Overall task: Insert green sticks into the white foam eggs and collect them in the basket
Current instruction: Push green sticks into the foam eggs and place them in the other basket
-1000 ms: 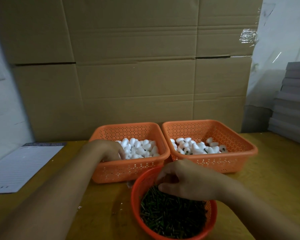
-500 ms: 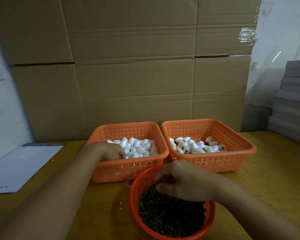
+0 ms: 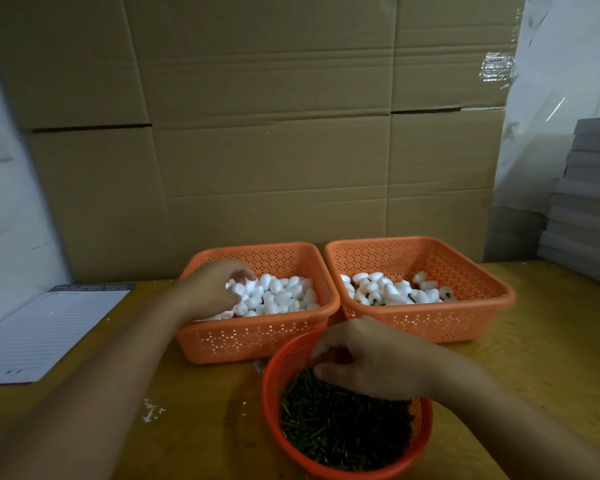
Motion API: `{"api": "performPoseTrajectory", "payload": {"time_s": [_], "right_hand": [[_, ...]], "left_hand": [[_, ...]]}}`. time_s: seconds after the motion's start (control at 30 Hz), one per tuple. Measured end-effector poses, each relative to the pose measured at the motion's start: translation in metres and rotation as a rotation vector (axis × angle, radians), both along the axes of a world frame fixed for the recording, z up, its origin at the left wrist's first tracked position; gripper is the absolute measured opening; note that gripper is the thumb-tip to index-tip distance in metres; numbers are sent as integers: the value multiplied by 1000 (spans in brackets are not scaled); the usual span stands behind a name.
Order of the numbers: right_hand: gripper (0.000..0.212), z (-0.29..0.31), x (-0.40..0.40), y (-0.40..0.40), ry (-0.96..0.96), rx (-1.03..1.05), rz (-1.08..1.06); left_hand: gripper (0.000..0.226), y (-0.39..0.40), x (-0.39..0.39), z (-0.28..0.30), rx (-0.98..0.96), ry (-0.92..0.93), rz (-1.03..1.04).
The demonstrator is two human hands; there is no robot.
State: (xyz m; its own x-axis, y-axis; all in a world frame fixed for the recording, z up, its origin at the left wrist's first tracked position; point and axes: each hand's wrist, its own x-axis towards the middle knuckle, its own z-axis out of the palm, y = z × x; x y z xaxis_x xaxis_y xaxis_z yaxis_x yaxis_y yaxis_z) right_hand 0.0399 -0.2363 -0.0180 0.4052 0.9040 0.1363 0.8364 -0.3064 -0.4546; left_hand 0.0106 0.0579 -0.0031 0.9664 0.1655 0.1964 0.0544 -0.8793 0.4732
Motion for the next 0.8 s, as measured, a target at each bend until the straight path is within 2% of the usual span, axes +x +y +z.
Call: {"api": "performPoseTrajectory", "payload": {"time_s": [0.1,0.43,0.8], "right_hand": [[18,-2,1,1,-6,-1,0],[19,-4,1,2,-14,1,19],[21,-4,2,2,-33,-4,14]], "left_hand": [[42,-11,-6,4,-22,-185,-63],[39,-64,-37,9,-266,-464,-278],[37,-77,-46,5,-262,-451,-315]]}}
